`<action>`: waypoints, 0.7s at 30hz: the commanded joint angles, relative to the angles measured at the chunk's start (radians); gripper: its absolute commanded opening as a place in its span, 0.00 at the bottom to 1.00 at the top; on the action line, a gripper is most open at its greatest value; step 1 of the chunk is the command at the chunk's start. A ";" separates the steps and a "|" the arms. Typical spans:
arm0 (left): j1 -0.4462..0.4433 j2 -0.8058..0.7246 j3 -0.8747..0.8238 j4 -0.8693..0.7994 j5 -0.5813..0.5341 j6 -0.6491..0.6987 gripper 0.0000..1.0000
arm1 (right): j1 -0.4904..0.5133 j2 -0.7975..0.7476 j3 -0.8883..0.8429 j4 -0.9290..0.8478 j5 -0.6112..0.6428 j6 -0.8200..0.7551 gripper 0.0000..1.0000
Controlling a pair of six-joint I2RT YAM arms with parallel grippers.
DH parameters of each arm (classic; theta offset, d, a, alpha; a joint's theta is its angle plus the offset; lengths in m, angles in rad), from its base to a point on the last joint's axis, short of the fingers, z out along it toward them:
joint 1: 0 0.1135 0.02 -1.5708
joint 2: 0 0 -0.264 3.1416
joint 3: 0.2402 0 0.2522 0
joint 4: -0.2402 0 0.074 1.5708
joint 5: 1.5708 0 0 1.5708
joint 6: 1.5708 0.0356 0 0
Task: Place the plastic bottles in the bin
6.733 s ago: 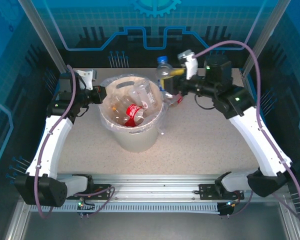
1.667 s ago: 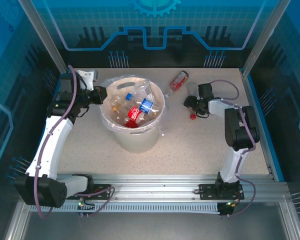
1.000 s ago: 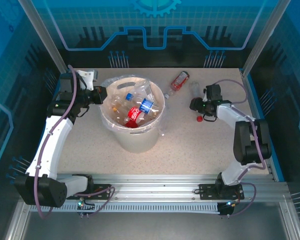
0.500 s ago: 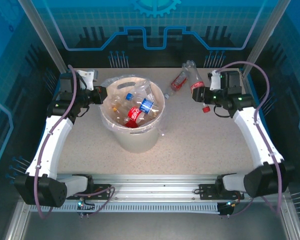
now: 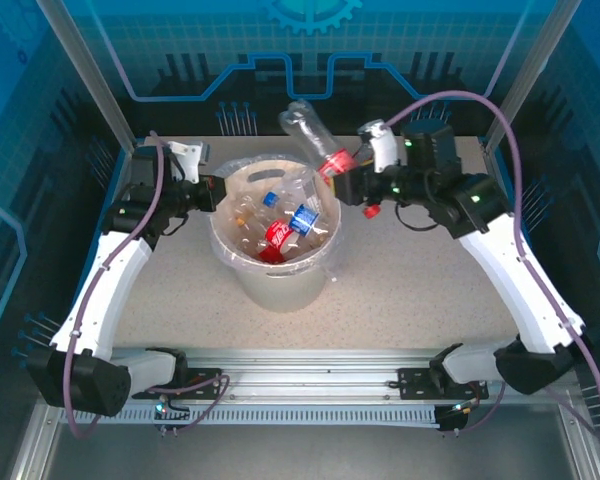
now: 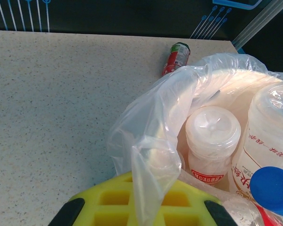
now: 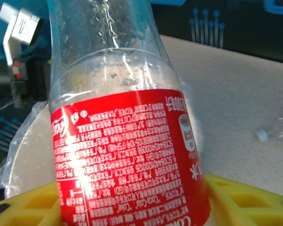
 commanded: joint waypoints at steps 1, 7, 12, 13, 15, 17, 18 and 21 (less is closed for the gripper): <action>-0.017 -0.002 -0.035 -0.040 0.044 -0.041 0.00 | 0.061 0.082 0.103 -0.079 -0.033 -0.027 0.56; -0.018 -0.010 -0.042 -0.024 0.023 -0.054 0.00 | 0.154 0.235 0.253 -0.240 -0.053 -0.061 0.56; -0.017 -0.009 -0.047 -0.016 0.007 -0.059 0.00 | 0.178 0.312 0.347 -0.343 -0.061 -0.041 0.58; -0.016 -0.005 -0.047 -0.017 0.006 -0.058 0.00 | 0.180 0.327 0.379 -0.368 -0.064 -0.037 0.59; -0.015 -0.003 -0.045 -0.021 0.006 -0.054 0.00 | 0.184 0.354 0.429 -0.411 -0.065 -0.035 0.59; -0.016 -0.007 -0.046 -0.022 0.004 -0.053 0.00 | 0.190 0.371 0.456 -0.447 -0.071 -0.035 0.60; -0.016 -0.011 -0.046 -0.022 0.003 -0.054 0.00 | 0.191 0.376 0.464 -0.463 -0.073 -0.035 0.61; -0.015 -0.017 -0.047 -0.021 -0.005 -0.050 0.00 | 0.193 0.376 0.458 -0.485 -0.089 -0.046 0.67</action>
